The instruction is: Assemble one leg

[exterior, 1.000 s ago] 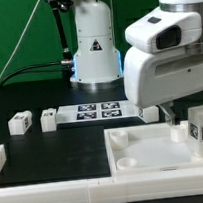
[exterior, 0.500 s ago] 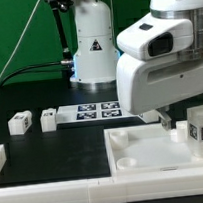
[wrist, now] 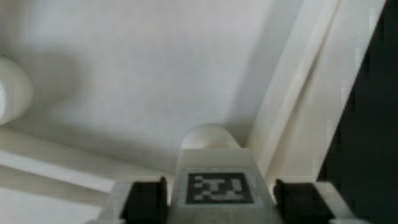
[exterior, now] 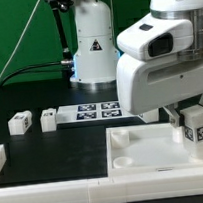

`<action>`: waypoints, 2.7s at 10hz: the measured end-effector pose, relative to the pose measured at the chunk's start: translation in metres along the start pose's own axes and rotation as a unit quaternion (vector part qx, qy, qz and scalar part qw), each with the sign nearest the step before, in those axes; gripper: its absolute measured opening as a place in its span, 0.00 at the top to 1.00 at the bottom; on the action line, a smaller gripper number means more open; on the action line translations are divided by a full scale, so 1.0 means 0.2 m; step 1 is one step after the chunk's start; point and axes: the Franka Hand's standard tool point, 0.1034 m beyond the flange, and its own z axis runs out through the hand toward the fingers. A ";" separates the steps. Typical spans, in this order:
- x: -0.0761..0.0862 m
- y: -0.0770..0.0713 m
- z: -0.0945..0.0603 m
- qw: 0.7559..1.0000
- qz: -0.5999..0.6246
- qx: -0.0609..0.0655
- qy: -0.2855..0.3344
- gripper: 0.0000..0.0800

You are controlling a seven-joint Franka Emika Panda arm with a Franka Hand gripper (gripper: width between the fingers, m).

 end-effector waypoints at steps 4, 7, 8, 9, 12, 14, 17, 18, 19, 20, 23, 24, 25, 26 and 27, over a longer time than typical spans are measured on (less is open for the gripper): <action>0.00 -0.08 0.02 0.973 0.230 0.001 0.008 0.64; 0.02 -0.14 0.03 0.904 0.427 0.002 0.020 0.64; 0.03 -0.15 0.03 0.876 0.482 0.003 0.021 0.64; 0.04 -0.15 0.03 0.856 0.517 0.005 0.021 0.64; 0.04 -0.16 0.04 0.863 0.505 0.008 0.023 0.44; 0.04 -0.18 0.05 0.894 0.447 0.007 0.031 0.28; 0.04 -0.15 0.05 0.970 0.241 -0.002 0.033 0.19; 0.04 -0.13 0.05 0.982 0.184 -0.005 0.033 0.19; 0.04 -0.12 0.05 0.987 0.154 -0.005 0.033 0.19; 0.04 -0.11 0.05 0.996 0.087 -0.009 0.033 0.19; 0.04 -0.11 0.05 0.997 -0.066 -0.014 0.029 0.19; 0.04 -0.11 0.05 0.996 -0.084 -0.015 0.029 0.19; 0.04 -0.11 0.05 0.996 -0.086 -0.015 0.029 0.23; 0.04 -0.11 0.05 0.996 -0.086 -0.014 0.029 0.23; 0.04 -0.11 0.05 0.996 -0.086 -0.014 0.029 0.45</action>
Offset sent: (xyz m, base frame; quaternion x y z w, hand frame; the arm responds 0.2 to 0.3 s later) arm -0.0127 0.0060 -0.0014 -0.0660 0.0169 0.2962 0.9527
